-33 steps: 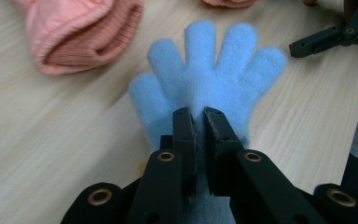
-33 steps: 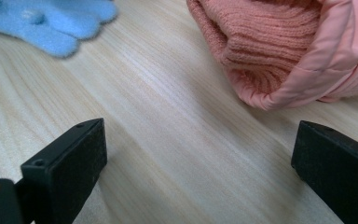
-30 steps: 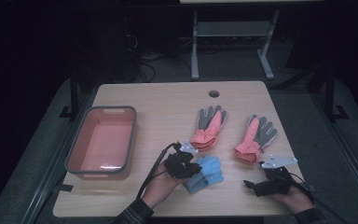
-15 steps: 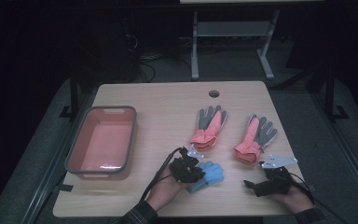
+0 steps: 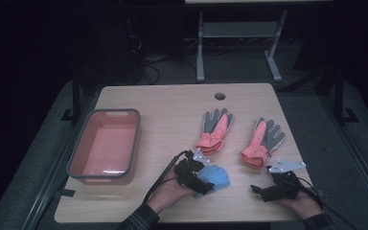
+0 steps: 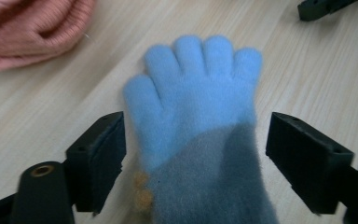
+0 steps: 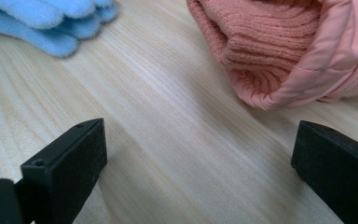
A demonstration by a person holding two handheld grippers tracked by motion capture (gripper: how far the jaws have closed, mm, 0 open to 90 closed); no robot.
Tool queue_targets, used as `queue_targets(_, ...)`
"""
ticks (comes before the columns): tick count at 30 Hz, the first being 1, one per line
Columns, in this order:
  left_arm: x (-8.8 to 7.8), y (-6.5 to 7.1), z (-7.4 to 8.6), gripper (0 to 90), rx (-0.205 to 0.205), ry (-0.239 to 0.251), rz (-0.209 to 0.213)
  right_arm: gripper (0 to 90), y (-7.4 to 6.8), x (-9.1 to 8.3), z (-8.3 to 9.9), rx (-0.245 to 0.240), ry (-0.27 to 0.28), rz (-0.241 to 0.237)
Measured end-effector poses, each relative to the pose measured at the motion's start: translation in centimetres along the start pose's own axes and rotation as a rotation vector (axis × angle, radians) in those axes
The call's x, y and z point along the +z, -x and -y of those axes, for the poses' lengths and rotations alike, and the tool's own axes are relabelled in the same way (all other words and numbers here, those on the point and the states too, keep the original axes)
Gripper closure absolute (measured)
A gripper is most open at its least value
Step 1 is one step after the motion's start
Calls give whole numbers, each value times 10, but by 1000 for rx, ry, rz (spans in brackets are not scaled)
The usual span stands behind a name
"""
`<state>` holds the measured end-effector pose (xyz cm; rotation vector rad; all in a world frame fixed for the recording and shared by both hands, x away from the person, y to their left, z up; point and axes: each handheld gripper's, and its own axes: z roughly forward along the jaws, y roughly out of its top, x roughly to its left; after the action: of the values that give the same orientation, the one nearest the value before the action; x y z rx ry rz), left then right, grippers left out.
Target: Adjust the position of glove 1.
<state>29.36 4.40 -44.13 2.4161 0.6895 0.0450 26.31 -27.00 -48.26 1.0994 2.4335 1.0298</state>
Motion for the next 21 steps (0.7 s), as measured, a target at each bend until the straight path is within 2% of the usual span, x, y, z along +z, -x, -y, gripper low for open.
queue_targets(4, 6, 2, 1, 178, 10, -22, -5, 29, 0, 0, 0, 0, 0, 0)
queue_targets(6, 11, 4, 2, 166, 27, -51, -18, 29, 0, 0, 0, 1, 0, 0)
queue_targets(15, 18, 10, 5, 155, 67, -67, -73, 29, 0, 0, 0, 0, 0, 0)
queue_targets(17, 18, 12, 5, 181, 87, -71, -90, 29, 0, 0, 0, 0, 0, 0)
queue_targets(21, 17, 14, 6, 268, 99, -61, -86, 29, 0, 0, 0, 0, 0, 0)
